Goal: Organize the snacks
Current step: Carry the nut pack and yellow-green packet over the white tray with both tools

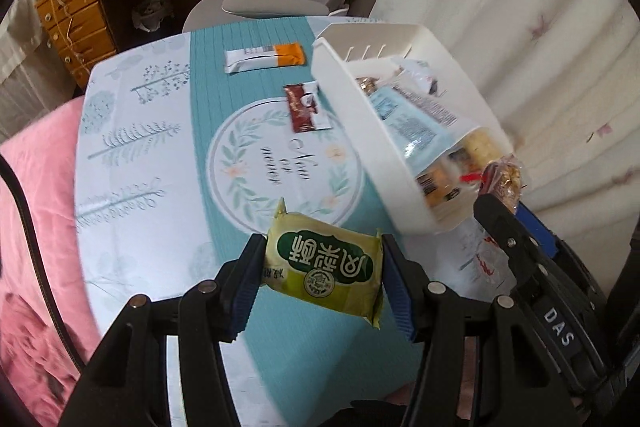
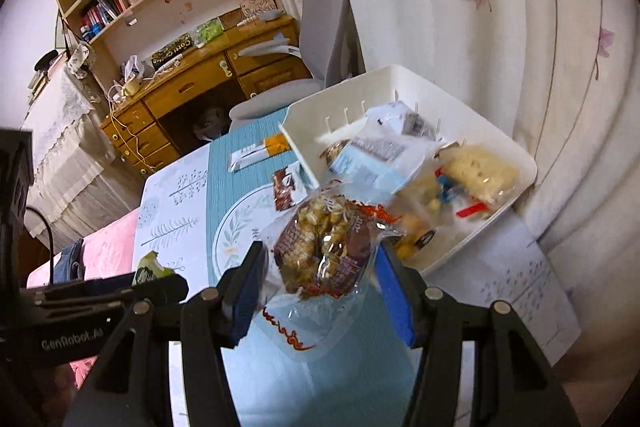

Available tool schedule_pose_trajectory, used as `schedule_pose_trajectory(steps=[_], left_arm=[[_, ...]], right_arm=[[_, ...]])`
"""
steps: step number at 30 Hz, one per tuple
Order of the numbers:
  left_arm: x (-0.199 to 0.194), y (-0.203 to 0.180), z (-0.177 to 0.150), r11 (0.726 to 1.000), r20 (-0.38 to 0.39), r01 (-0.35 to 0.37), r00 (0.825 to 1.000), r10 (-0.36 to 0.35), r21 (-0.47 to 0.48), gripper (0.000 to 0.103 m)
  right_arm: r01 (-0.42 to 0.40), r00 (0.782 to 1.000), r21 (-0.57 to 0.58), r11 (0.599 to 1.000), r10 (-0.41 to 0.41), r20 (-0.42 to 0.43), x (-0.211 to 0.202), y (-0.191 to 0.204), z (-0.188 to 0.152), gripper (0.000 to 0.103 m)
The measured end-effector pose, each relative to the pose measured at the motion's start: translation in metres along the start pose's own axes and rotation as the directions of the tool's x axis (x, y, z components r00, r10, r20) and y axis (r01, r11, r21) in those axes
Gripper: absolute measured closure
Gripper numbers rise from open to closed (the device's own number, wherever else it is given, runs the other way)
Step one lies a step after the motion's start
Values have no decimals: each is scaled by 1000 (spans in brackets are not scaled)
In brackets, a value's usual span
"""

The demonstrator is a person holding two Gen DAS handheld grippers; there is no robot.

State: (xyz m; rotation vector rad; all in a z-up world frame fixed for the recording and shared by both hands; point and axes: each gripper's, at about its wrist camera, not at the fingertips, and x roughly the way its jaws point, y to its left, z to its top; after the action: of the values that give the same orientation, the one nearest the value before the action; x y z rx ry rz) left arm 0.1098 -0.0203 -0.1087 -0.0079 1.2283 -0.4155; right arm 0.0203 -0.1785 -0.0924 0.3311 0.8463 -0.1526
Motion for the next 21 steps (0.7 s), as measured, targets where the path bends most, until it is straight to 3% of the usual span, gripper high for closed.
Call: schedule_pose_trajectory(steps=[11,21], left_arm=[[16,-61,-7,993,59,-1,998,8,-117,48],[41,-108,5,981,116,19,993,4,-191,47]], right_arm=[[-83,995,-62,995,79,-64,11,-72,34,47],[-147,987,-138,979,135,-93,21,-119,63,47]])
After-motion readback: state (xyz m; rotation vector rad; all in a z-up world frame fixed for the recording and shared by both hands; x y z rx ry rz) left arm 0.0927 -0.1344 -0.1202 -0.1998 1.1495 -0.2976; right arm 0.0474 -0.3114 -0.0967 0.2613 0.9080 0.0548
